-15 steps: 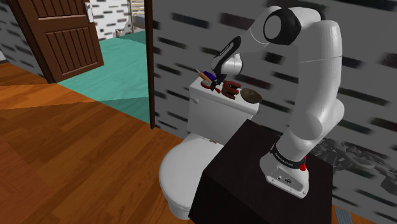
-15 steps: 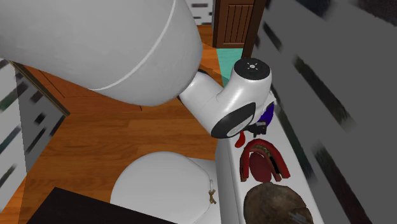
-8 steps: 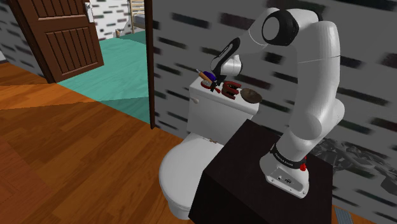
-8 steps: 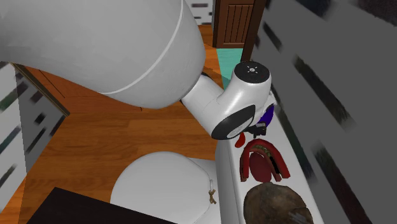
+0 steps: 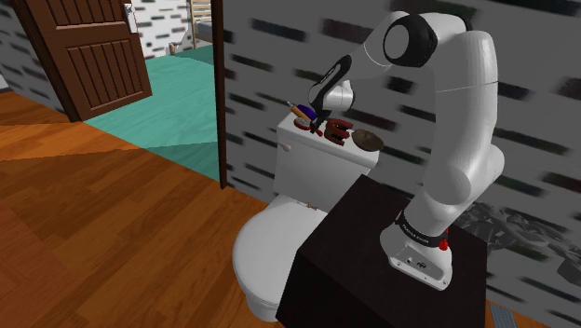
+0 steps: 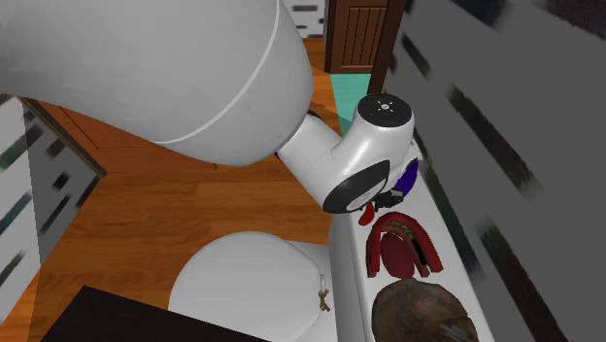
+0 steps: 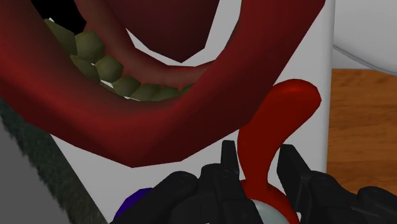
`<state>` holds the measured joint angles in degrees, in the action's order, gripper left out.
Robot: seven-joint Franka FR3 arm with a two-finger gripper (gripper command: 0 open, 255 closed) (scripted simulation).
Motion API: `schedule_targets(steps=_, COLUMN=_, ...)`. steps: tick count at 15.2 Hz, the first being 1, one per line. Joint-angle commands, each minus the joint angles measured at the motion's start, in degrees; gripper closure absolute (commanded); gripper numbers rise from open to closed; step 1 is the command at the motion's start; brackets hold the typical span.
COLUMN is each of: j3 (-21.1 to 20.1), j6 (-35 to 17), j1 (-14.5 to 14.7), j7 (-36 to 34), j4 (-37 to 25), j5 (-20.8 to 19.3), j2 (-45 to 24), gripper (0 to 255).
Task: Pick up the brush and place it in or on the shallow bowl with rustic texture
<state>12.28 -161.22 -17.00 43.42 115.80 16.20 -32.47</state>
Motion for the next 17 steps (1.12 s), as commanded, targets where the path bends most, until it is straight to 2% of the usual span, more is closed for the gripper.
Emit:
schedule_targets(steps=1, j3=0.0, j6=0.0, j1=0.0, j7=0.0, j4=0.0, j5=0.0, j2=0.0, gripper=255)
schedule_targets(steps=17, j3=3.9, j6=7.8, j1=3.0, j7=-3.0, j4=0.8, j5=-3.9, j2=8.5, gripper=255)
